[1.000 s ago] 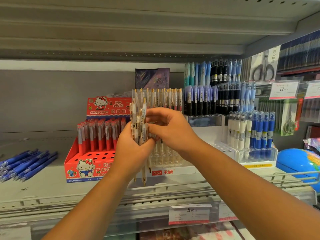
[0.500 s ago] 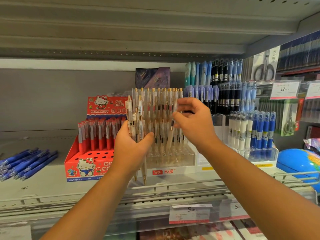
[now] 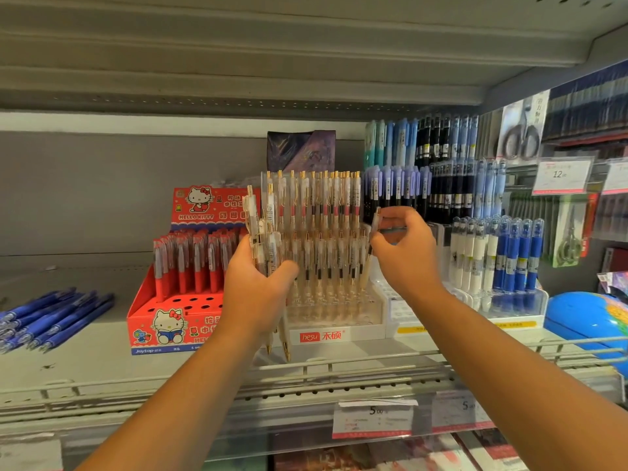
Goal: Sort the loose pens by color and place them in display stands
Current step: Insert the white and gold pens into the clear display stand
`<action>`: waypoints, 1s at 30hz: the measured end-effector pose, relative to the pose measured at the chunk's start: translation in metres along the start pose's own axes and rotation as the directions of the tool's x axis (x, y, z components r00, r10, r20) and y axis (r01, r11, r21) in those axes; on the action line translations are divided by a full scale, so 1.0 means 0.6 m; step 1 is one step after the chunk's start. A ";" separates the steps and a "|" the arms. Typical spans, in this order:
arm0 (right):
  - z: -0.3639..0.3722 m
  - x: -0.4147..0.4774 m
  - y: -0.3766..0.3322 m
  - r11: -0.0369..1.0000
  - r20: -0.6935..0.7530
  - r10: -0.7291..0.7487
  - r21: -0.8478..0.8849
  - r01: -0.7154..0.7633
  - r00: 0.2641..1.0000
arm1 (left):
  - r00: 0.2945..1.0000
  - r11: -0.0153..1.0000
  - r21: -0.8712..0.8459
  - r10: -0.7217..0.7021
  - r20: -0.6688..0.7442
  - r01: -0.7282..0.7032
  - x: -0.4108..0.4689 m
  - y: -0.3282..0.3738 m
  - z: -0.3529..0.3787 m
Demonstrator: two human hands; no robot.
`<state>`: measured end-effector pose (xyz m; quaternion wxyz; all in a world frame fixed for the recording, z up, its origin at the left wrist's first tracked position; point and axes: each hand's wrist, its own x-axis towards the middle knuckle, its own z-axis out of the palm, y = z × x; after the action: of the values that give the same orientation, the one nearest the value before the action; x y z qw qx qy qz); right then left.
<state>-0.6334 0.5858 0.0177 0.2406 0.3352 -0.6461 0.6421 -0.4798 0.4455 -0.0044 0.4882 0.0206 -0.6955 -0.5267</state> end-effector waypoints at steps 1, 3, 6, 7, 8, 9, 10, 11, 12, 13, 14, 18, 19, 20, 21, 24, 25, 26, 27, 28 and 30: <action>0.002 0.000 0.004 1.000 0.022 0.011 -0.027 -0.010 1.000 | 1.000 1.000 -0.014 -0.009 -0.002 0.009 0.000 0.000 0.000; 0.004 0.000 0.013 0.996 0.088 0.047 -0.082 -0.040 0.995 | 0.999 0.999 -0.034 -0.027 -0.018 0.027 0.000 -0.001 0.000; 0.007 0.000 0.023 0.979 0.195 0.138 -0.176 -0.104 0.971 | 0.999 0.998 -0.053 -0.039 -0.034 0.037 0.001 -0.001 0.000; 0.007 0.001 0.026 0.973 0.207 0.159 -0.199 -0.118 0.965 | 0.998 0.998 -0.058 -0.039 -0.040 0.037 0.001 -0.001 0.001; 0.007 0.002 0.028 0.969 0.203 0.166 -0.214 -0.122 0.965 | 0.998 0.998 -0.060 -0.039 -0.047 0.036 0.001 0.000 0.001; 0.007 0.003 0.030 0.967 0.193 0.160 -0.228 -0.114 0.968 | 0.998 0.997 -0.063 -0.040 -0.052 0.036 0.001 0.001 0.001; 0.006 0.004 0.032 0.964 0.183 0.146 -0.246 -0.099 0.972 | 0.998 0.997 -0.065 -0.040 -0.054 0.037 0.001 0.002 0.001; 0.006 0.004 0.032 0.960 0.180 0.133 -0.266 -0.082 0.975 | 0.998 0.997 -0.064 -0.040 -0.053 0.037 0.001 0.003 0.001; 0.006 0.004 0.033 0.957 0.181 0.126 -0.282 -0.071 0.975 | 0.998 0.998 -0.060 -0.039 -0.051 0.036 0.001 0.003 0.001; 0.006 0.004 0.034 0.955 0.188 0.125 -0.290 -0.067 0.974 | 0.998 0.998 -0.053 -0.039 -0.051 0.037 0.000 0.003 0.001; 0.006 0.003 0.034 0.953 0.195 0.130 -0.297 -0.068 0.972 | 0.998 0.999 -0.040 -0.039 -0.055 0.037 0.000 0.002 0.000; 0.006 -0.003 0.028 0.954 0.142 0.099 -0.295 -0.054 0.985 | 0.996 1.000 0.016 0.002 -0.084 -0.001 0.002 -0.007 -0.002; 0.004 -0.005 0.023 0.968 0.094 0.077 -0.244 -0.052 0.993 | 0.996 1.000 0.024 0.006 -0.090 -0.004 0.002 -0.009 -0.002; 0.001 -0.006 0.015 0.983 0.042 0.053 -0.176 -0.045 0.998 | 0.996 1.000 0.025 0.008 -0.092 -0.006 0.003 -0.009 -0.002; -0.001 -0.007 0.005 0.994 0.009 0.019 -0.109 -0.017 1.000 | 0.996 1.000 0.021 0.008 -0.094 -0.006 0.002 -0.010 -0.002; -0.004 -0.017 -0.030 0.993 0.135 -0.116 0.015 0.115 0.984 | 0.995 1.000 -0.004 -0.006 -0.102 0.006 0.002 -0.008 -0.001; -0.002 -0.024 -0.042 0.988 0.231 -0.151 0.054 0.142 0.961 | 0.994 1.000 -0.008 -0.007 -0.110 0.006 0.002 -0.007 -0.001; 0.001 -0.033 -0.052 0.984 0.325 -0.170 0.105 0.143 0.930 | 0.993 1.000 -0.010 -0.003 -0.120 0.001 0.002 -0.006 0.000; 0.005 -0.041 -0.063 0.980 0.405 -0.174 0.163 0.116 0.898 | 0.992 1.000 -0.010 0.004 -0.130 -0.005 0.002 -0.003 0.001; 0.008 -0.049 -0.074 0.974 0.474 -0.168 0.214 0.072 0.864 | 0.990 1.000 -0.007 0.009 -0.139 -0.010 0.002 -0.001 0.002; 0.017 -0.059 -0.093 0.966 0.594 -0.160 0.259 0.000 0.788 | 0.989 1.000 -0.004 0.000 -0.150 -0.001 0.002 0.001 0.002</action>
<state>-0.5675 0.5827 0.0281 0.0033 0.5786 -0.5898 0.5634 -0.4809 0.4463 -0.0030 0.5395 0.0589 -0.6556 -0.5250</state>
